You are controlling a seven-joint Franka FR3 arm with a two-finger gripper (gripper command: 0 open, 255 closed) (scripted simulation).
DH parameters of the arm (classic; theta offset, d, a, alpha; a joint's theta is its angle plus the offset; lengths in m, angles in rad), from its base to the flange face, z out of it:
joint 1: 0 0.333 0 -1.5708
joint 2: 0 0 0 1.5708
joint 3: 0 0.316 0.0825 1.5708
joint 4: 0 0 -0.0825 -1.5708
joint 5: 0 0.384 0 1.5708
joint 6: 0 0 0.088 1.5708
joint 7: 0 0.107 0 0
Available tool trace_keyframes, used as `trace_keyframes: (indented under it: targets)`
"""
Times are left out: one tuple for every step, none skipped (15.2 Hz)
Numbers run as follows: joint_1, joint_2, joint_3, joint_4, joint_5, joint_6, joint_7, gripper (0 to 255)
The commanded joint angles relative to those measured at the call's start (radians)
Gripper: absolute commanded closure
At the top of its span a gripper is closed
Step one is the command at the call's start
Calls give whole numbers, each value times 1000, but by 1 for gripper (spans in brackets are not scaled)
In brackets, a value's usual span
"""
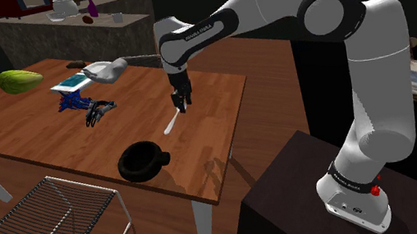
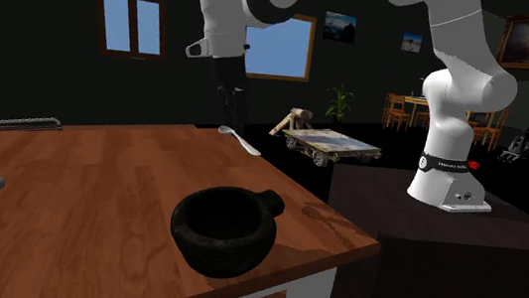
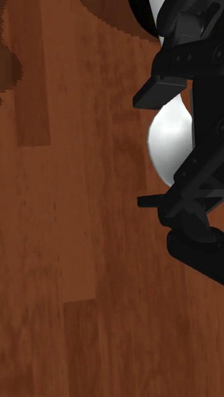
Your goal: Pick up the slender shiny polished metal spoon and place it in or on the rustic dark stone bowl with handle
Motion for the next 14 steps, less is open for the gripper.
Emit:
trace_keyframes:
  targets:
    - [-1, -14, 0, 7, 2, -21, -2, 255]
    - [-1, -18, 1, 14, 2, -33, -2, 255]
    - [-2, -23, 1, 21, 3, -44, -3, 255]
    - [-2, -25, 1, 25, 3, -51, -3, 255]
    - [13, -18, 7, 37, 3, -56, 17, 255]
    - [28, -11, 14, 51, 3, -62, 37, 255]
    - [43, -2, 20, 65, 2, -68, 57, 255]
    - [58, 8, 26, 81, 2, -74, 77, 255]
    - [73, 19, 31, 99, 1, -81, 97, 255]
    - [88, 30, 37, 118, 0, -89, 117, 255]
    - [103, 43, 42, 139, -1, -97, 136, 255]
    - [119, 57, 47, 162, -2, -106, 156, 255]
    - [135, 72, 52, 186, -4, -115, 175, 255]
    - [151, 88, 57, 213, -6, -126, 194, 255]
